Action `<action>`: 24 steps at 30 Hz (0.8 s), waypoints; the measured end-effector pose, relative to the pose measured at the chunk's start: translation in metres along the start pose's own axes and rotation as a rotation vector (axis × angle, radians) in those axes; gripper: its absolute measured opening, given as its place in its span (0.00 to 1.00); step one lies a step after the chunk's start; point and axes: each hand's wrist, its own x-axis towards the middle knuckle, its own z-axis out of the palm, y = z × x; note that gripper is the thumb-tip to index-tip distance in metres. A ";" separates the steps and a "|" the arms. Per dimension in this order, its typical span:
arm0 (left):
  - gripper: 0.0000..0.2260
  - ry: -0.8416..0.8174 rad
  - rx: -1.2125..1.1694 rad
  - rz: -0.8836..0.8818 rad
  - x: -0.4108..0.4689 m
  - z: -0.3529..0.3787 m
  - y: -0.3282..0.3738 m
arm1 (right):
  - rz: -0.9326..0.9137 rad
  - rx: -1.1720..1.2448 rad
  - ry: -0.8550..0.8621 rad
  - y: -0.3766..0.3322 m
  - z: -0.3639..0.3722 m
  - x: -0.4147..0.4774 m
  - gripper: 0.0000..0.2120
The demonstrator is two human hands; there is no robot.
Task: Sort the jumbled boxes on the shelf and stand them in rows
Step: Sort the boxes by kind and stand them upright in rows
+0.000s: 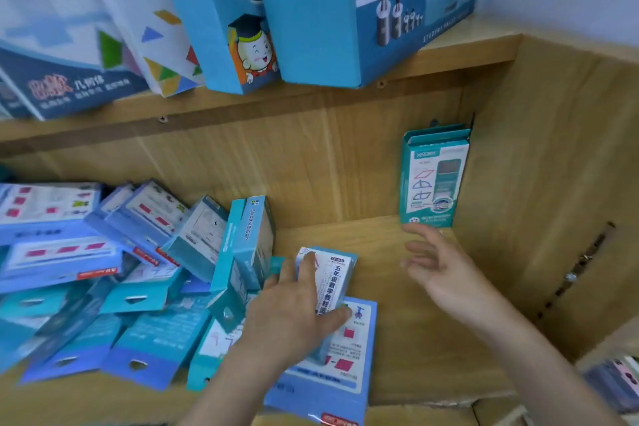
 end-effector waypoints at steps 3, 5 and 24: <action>0.45 0.071 -0.060 -0.062 -0.006 0.005 0.002 | 0.049 0.014 -0.195 -0.004 0.024 -0.008 0.17; 0.42 0.175 -0.171 -0.075 -0.009 0.005 0.003 | 0.035 0.059 -0.223 -0.005 0.038 -0.011 0.15; 0.15 0.032 -1.476 0.092 -0.017 -0.013 -0.001 | -0.082 0.430 -0.080 -0.015 0.023 -0.007 0.16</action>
